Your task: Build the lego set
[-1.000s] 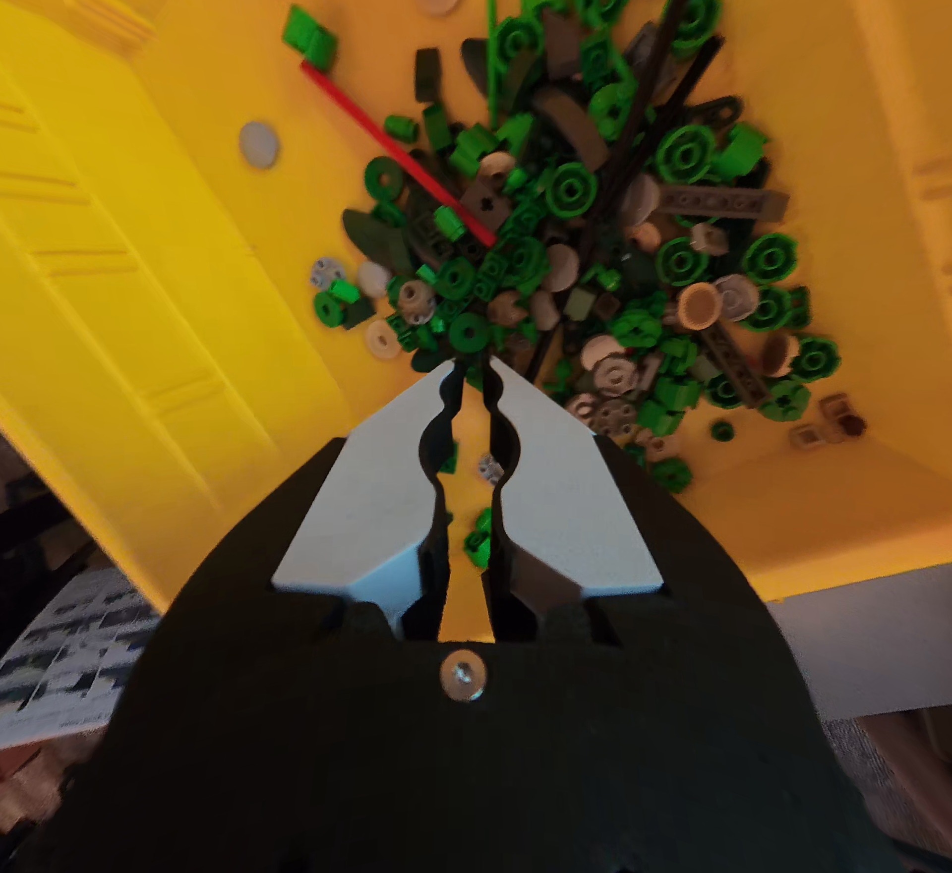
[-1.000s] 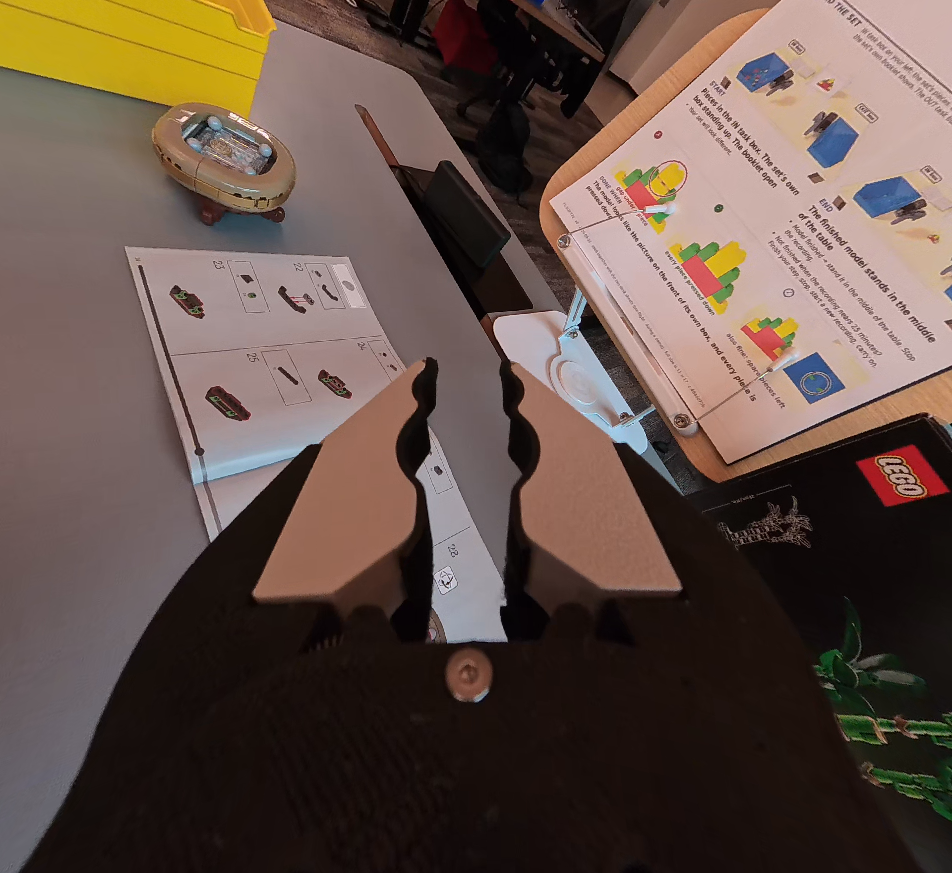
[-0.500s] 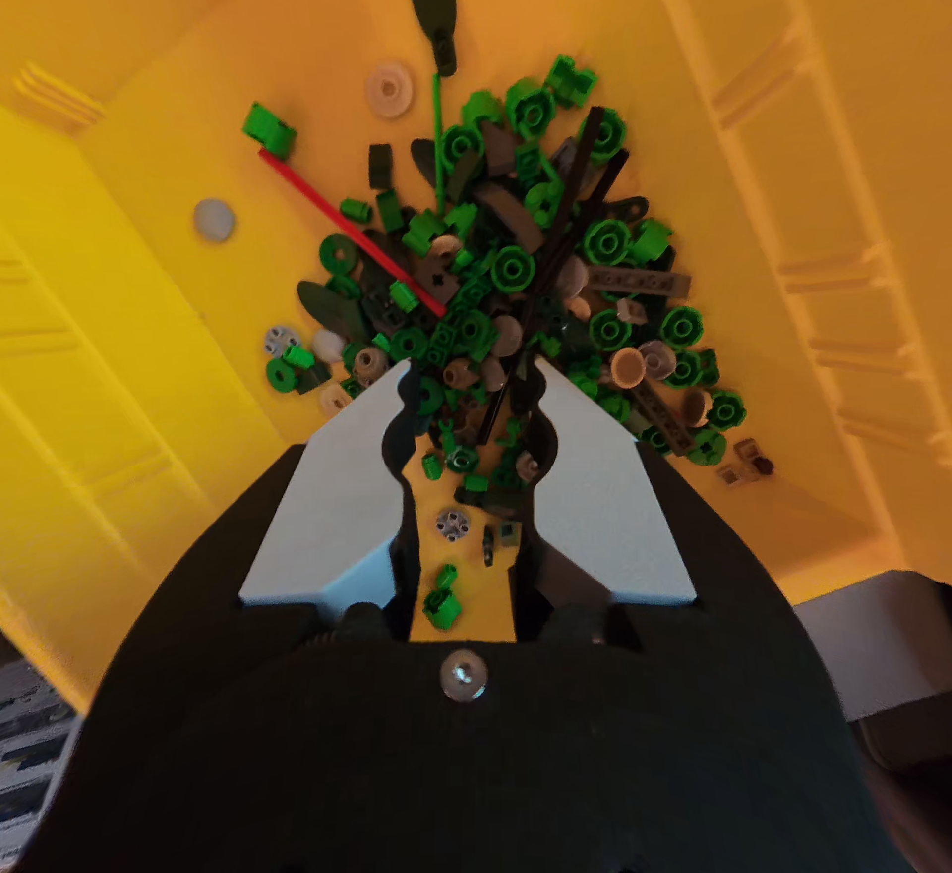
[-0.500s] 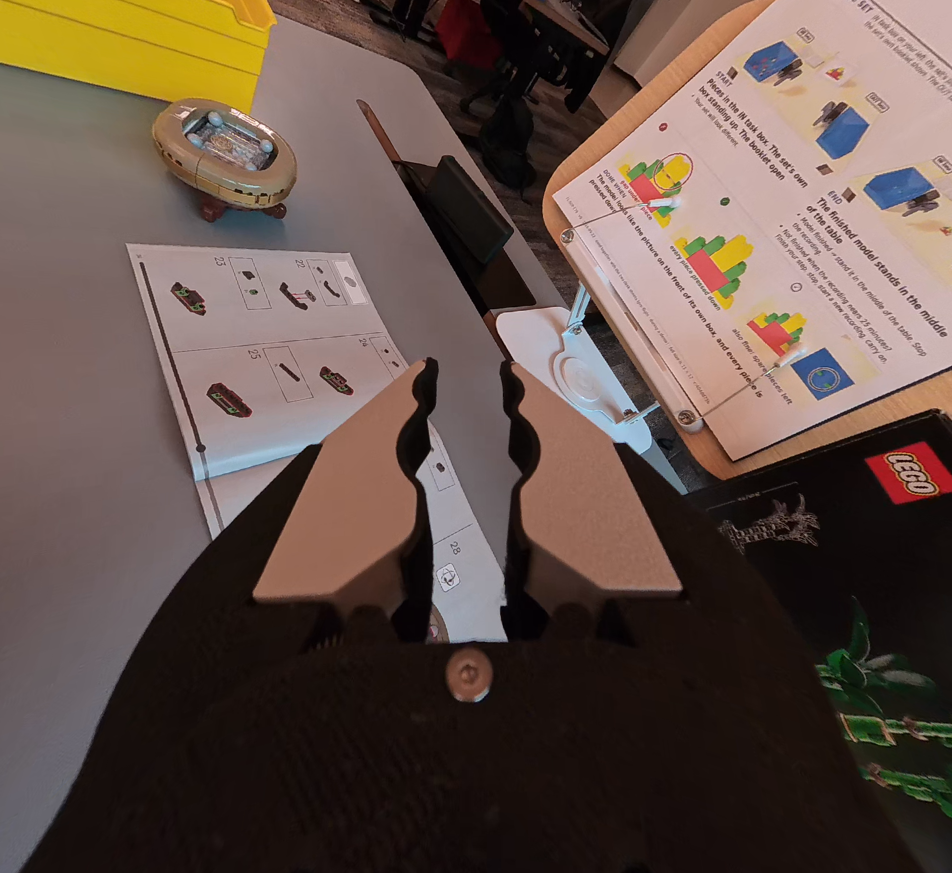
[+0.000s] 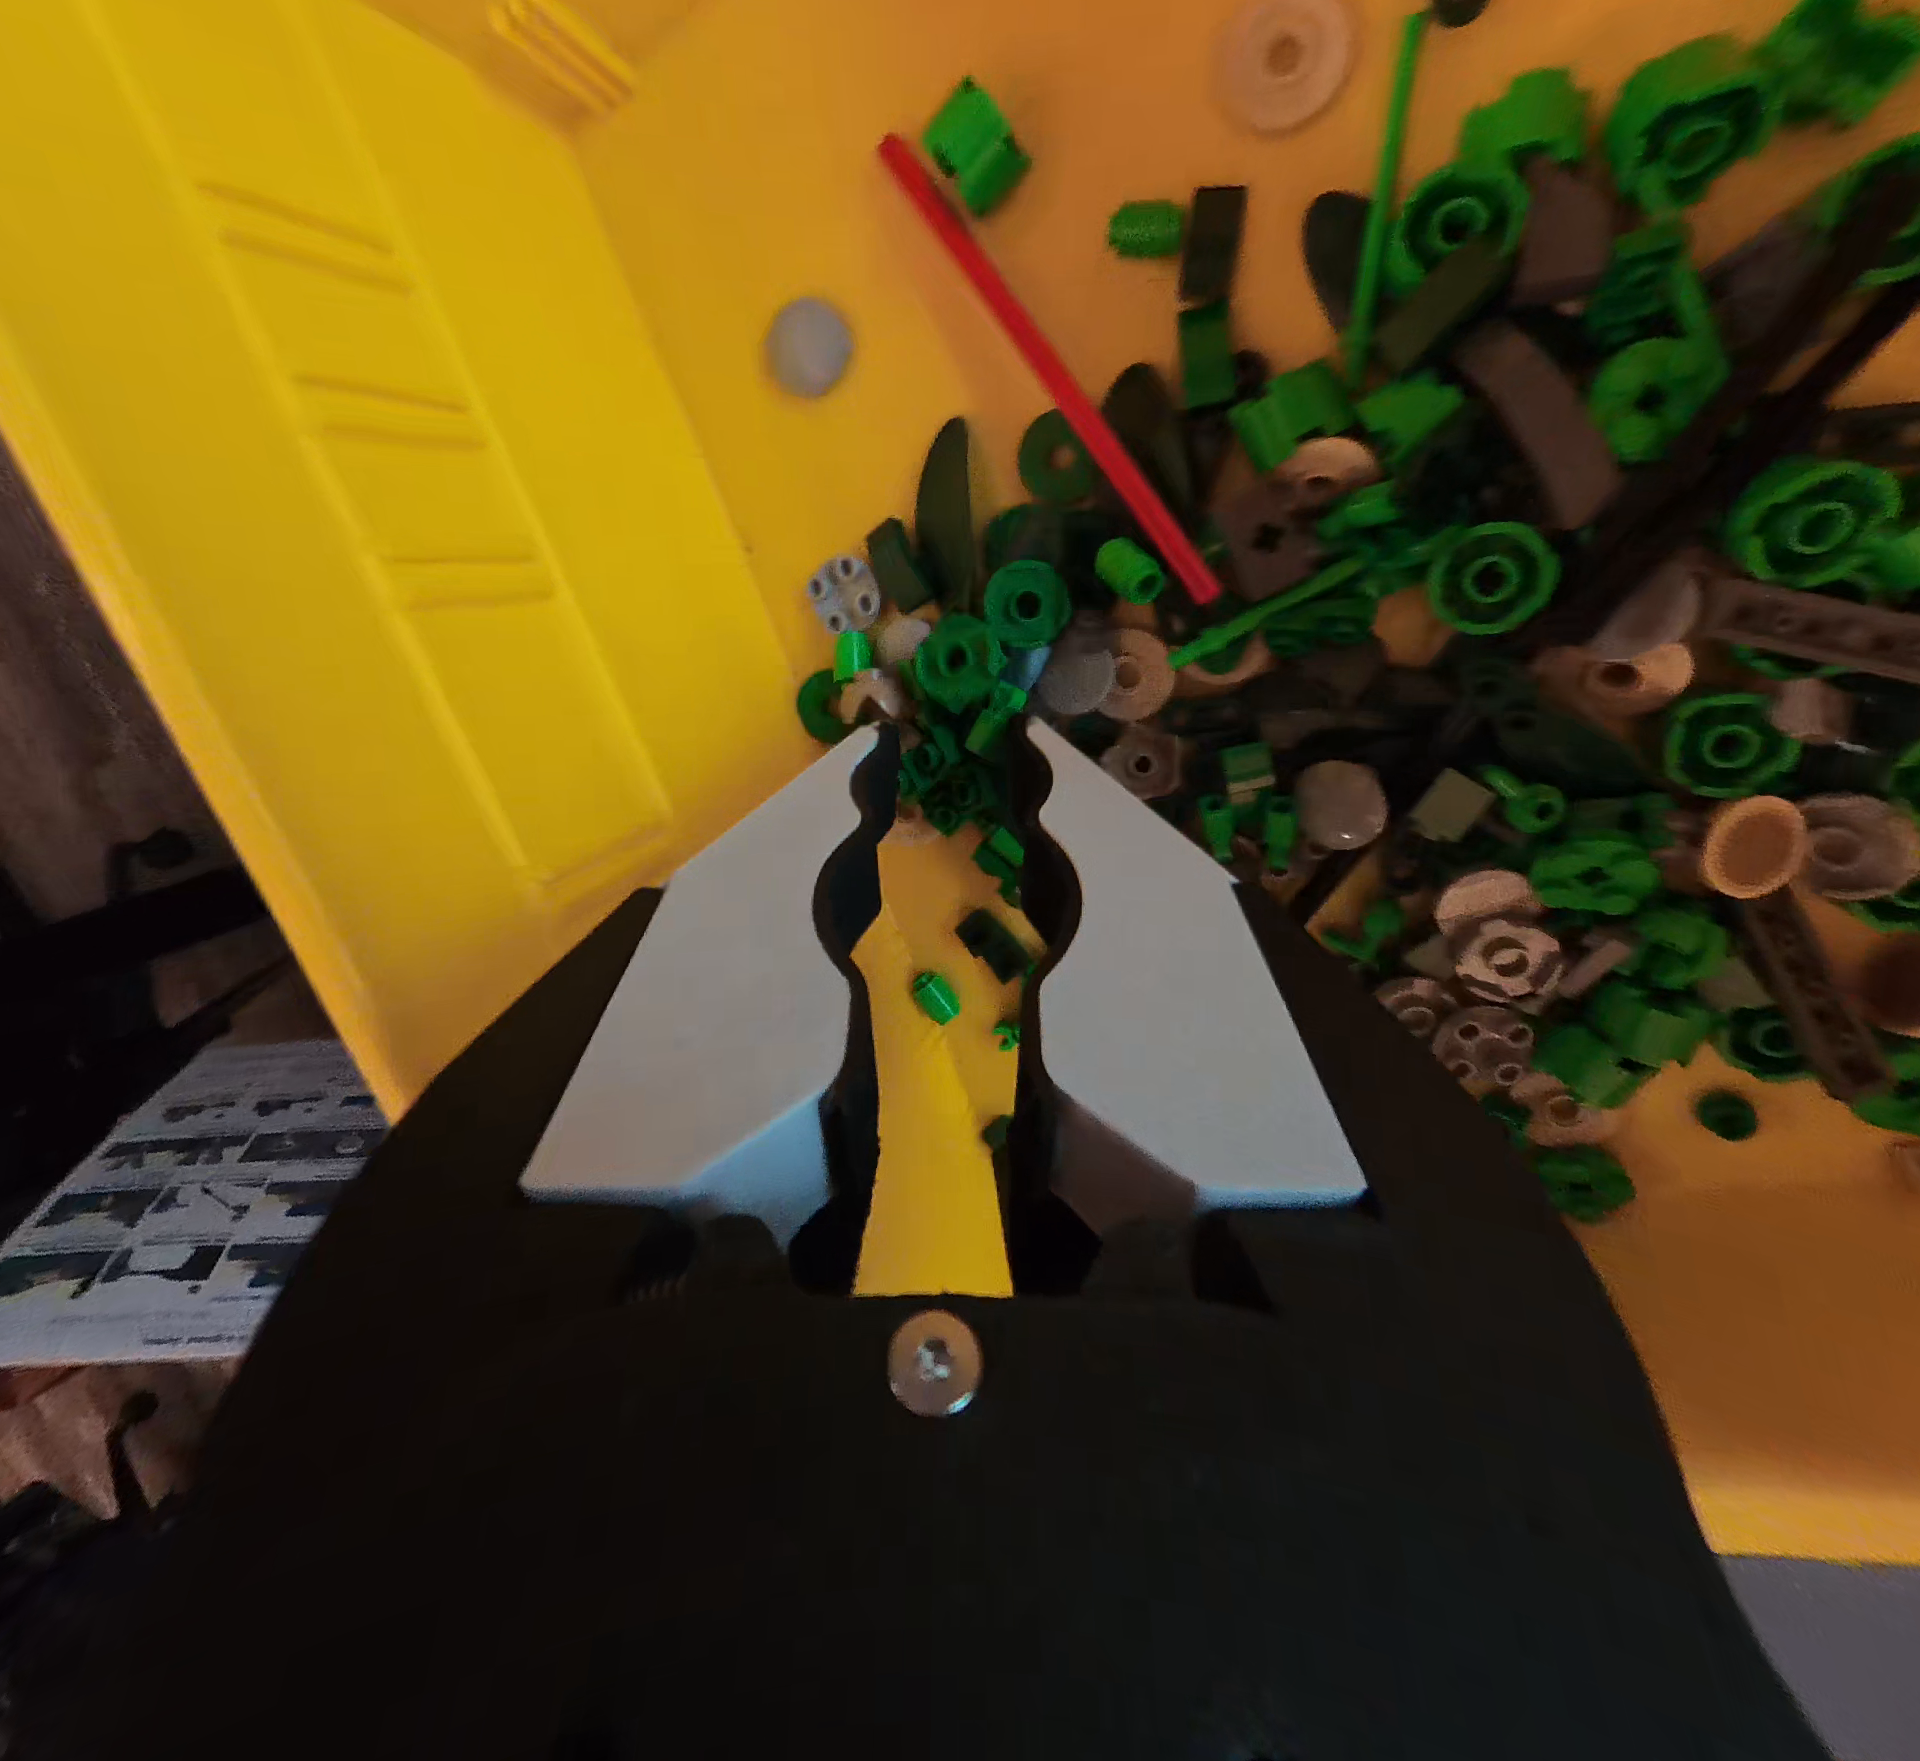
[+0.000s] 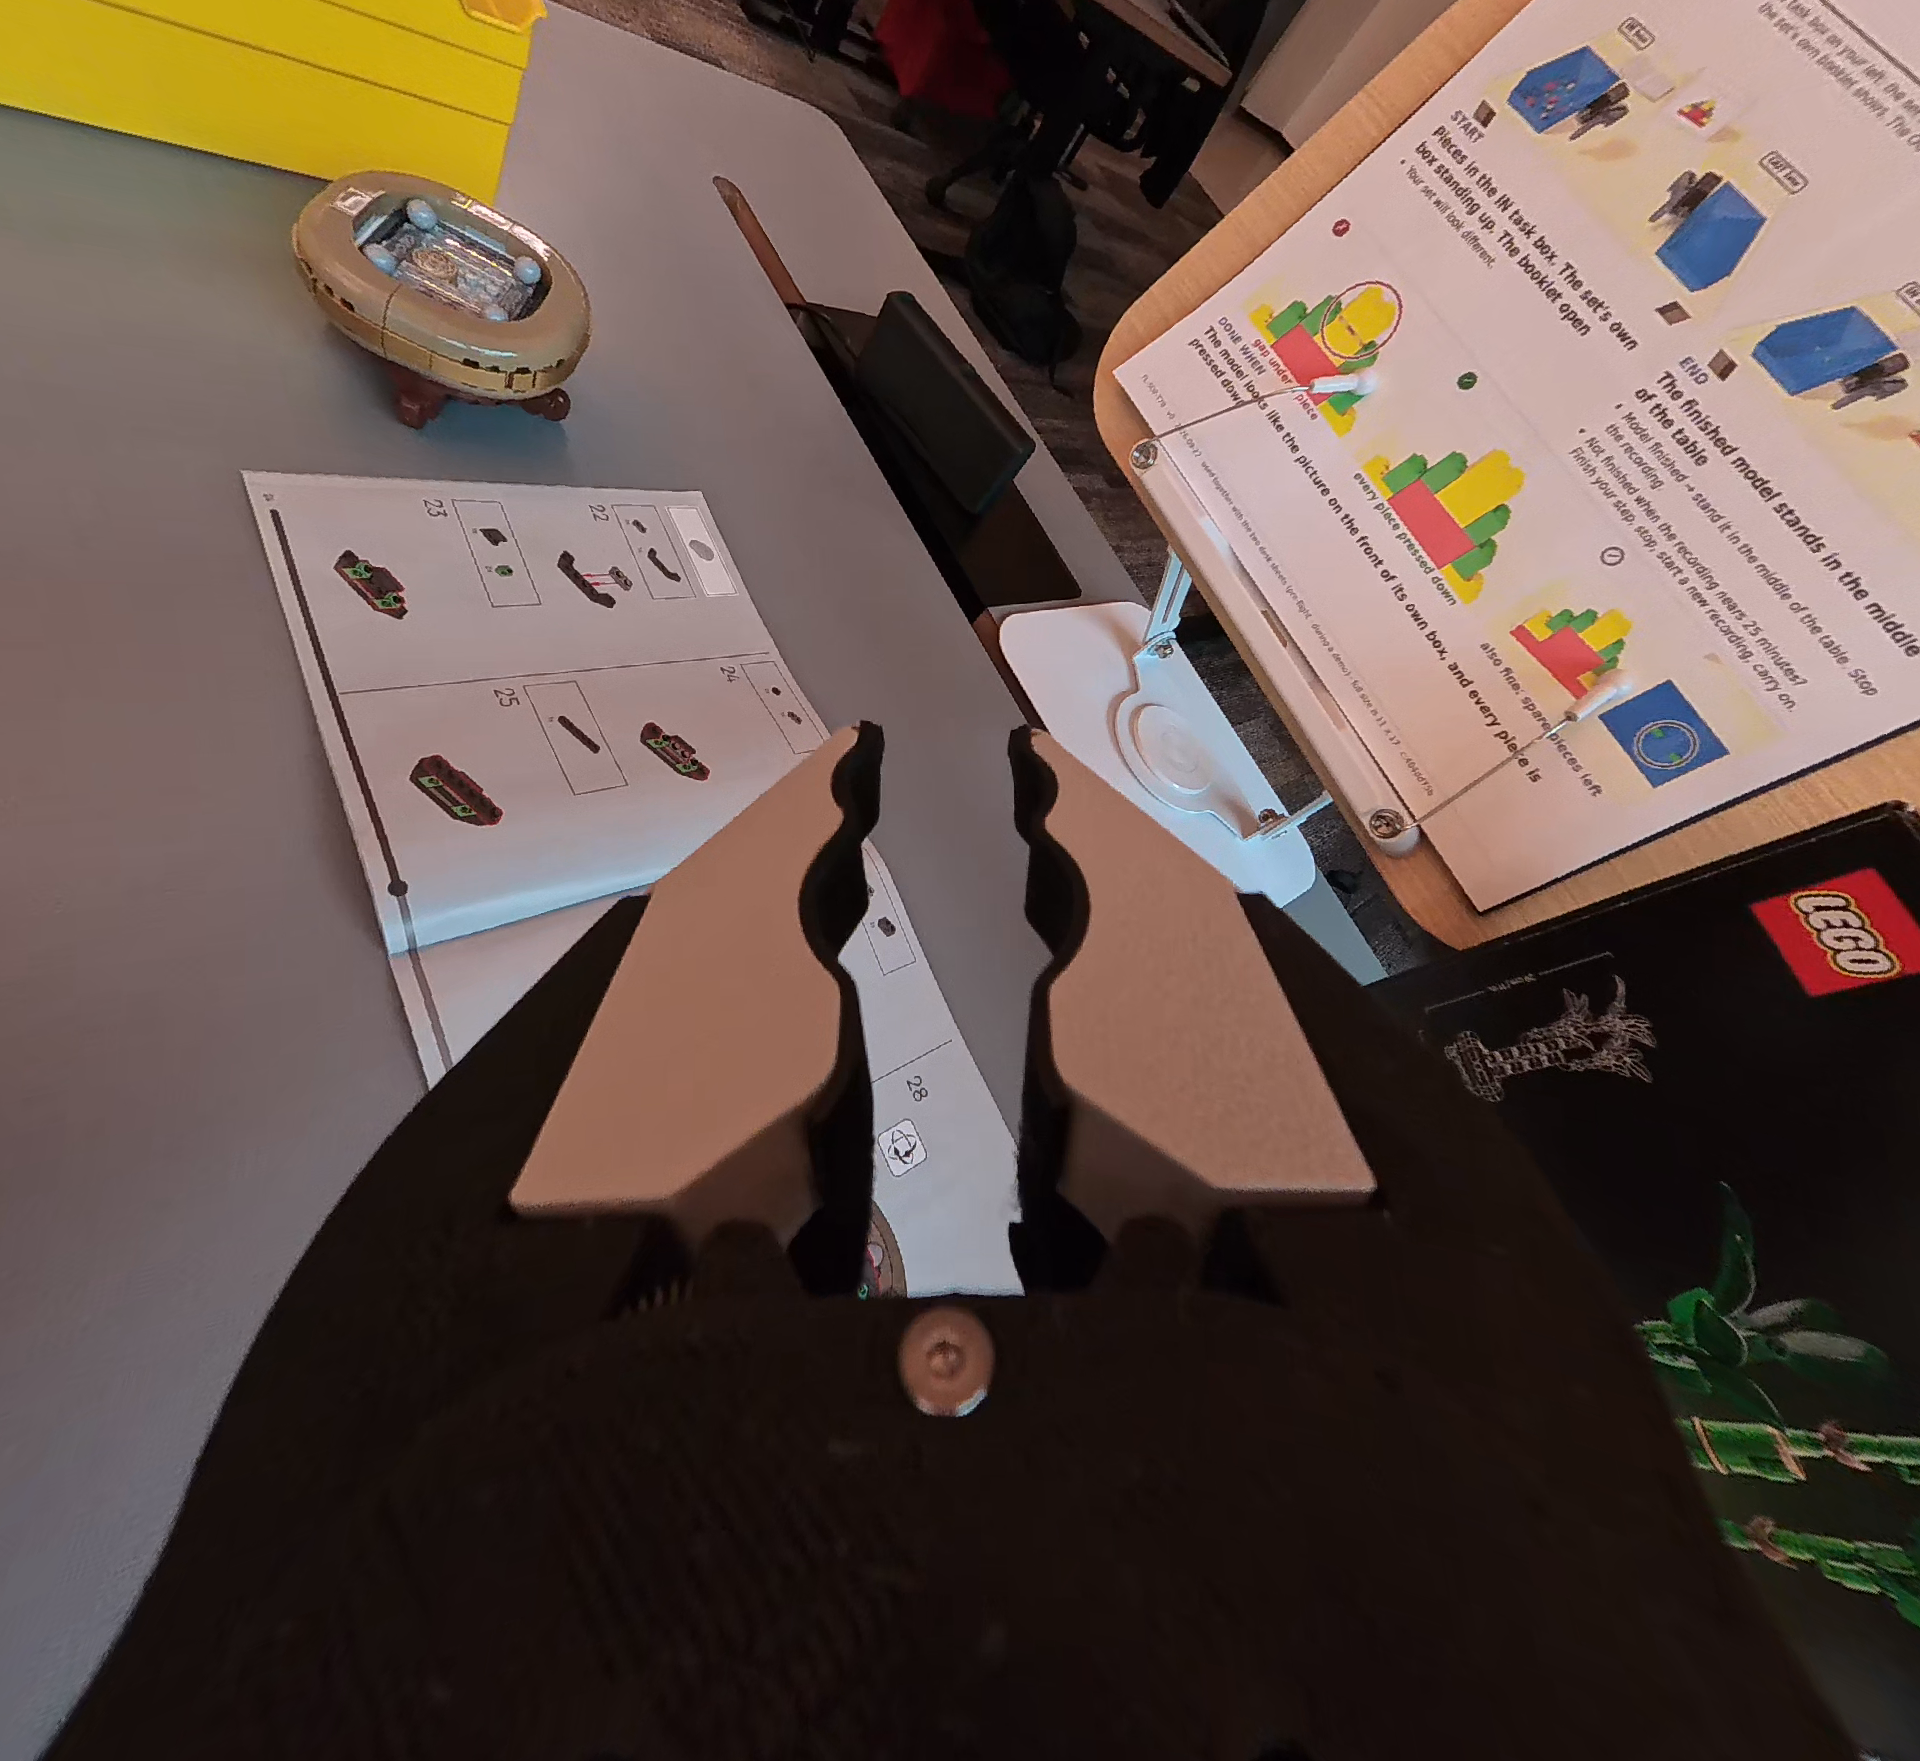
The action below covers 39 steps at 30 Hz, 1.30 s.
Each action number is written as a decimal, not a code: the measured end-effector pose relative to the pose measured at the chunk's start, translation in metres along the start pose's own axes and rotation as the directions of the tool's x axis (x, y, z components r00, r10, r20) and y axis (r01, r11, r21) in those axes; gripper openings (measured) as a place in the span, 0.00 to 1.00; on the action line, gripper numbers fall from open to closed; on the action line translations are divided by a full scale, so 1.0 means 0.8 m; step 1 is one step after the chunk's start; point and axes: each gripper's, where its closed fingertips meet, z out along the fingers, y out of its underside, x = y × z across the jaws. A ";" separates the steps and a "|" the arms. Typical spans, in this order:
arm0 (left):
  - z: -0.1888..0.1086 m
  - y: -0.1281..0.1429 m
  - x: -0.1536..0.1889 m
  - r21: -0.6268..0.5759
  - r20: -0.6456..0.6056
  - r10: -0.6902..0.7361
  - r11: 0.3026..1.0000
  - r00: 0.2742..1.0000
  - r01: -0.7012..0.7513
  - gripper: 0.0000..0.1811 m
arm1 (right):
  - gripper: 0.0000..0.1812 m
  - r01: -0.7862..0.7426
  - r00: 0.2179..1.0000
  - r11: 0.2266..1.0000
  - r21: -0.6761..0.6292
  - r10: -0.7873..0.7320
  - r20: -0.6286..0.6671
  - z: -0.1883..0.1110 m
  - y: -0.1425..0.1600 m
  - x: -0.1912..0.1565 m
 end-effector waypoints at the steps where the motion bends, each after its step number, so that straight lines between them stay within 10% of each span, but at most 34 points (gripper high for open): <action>1: 0.000 0.000 -0.003 0.009 -0.003 -0.019 1.000 1.000 0.019 0.11 | 0.13 -0.001 1.000 1.000 -0.001 0.001 0.001 0.001 0.000 0.000; 11: -0.028 -0.058 0.075 0.209 -0.319 0.067 0.978 0.946 0.002 0.19 | 0.13 0.010 1.000 1.000 -0.029 -0.009 0.019 0.010 0.006 -0.009; 20: 0.009 -0.048 0.015 0.085 -0.055 0.077 0.994 0.996 -0.072 0.14 | 0.13 0.004 1.000 0.999 -0.034 -0.004 0.011 0.007 0.010 -0.005; 39: -0.024 0.002 0.034 0.077 -0.154 -0.001 0.997 0.988 0.013 0.12 | 0.13 0.007 1.000 0.999 -0.036 -0.007 0.015 0.009 0.009 -0.007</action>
